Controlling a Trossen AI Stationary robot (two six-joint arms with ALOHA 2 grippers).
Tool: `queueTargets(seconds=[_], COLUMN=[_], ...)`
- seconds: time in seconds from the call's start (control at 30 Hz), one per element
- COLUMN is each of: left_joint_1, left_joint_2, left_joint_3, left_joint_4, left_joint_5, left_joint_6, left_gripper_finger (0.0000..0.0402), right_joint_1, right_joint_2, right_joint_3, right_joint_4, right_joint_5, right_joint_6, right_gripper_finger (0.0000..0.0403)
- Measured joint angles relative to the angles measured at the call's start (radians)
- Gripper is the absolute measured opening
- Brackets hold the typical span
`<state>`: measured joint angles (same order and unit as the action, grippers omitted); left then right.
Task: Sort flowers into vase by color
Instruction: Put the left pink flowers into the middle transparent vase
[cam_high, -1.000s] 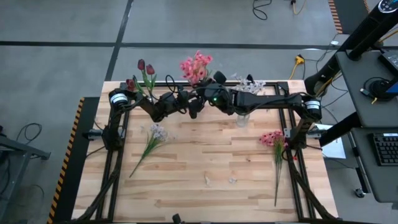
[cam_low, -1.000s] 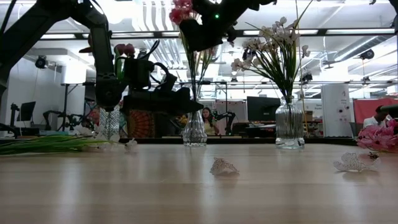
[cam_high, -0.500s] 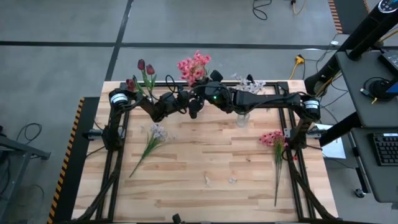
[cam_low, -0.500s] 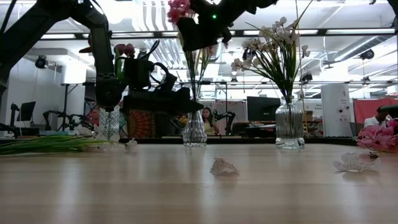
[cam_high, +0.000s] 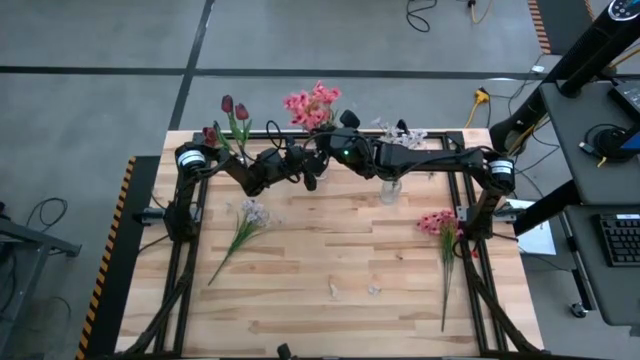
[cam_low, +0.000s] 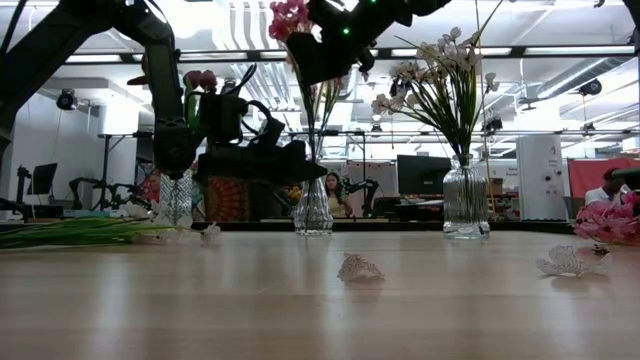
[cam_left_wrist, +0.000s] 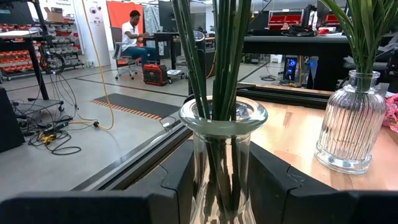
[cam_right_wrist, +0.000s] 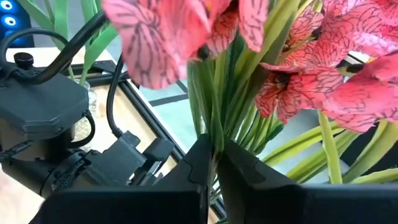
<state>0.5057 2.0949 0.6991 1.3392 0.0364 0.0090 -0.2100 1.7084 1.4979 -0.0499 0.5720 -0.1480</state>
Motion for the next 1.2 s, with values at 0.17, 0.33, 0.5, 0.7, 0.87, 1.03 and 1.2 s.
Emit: queueTargets(seconds=[0.17,0.33,0.5,0.7,0.87,1.03,1.2], left_joint_1=[0.0,0.0,0.0,0.0,0.0,0.0,0.0], left_joint_2=[0.0,0.0,0.0,0.0,0.0,0.0,0.0], left_joint_3=[0.0,0.0,0.0,0.0,0.0,0.0,0.0], left_joint_4=[0.0,0.0,0.0,0.0,0.0,0.0,0.0], left_joint_5=[0.0,0.0,0.0,0.0,0.0,0.0,0.0], left_joint_6=[0.0,0.0,0.0,0.0,0.0,0.0,0.0], left_gripper_finger=[0.0097,0.0097,0.0097,0.0097,0.0097,0.0097,0.0097], right_joint_1=[0.0,0.0,0.0,0.0,0.0,0.0,0.0], right_joint_2=[0.0,0.0,0.0,0.0,0.0,0.0,0.0], right_joint_3=[0.0,-0.005,-0.025,-0.037,-0.043,-0.047,-0.059], right_joint_4=[-0.004,-0.004,-0.004,-0.004,-0.001,-0.001,0.0], right_joint_5=[0.0,0.0,0.0,0.002,0.002,0.002,0.001], right_joint_6=[0.007,0.019,0.034,0.051,0.057,0.062,0.072], right_gripper_finger=[0.0013,0.0013,0.0013,0.0013,0.0013,0.0013,0.0013])
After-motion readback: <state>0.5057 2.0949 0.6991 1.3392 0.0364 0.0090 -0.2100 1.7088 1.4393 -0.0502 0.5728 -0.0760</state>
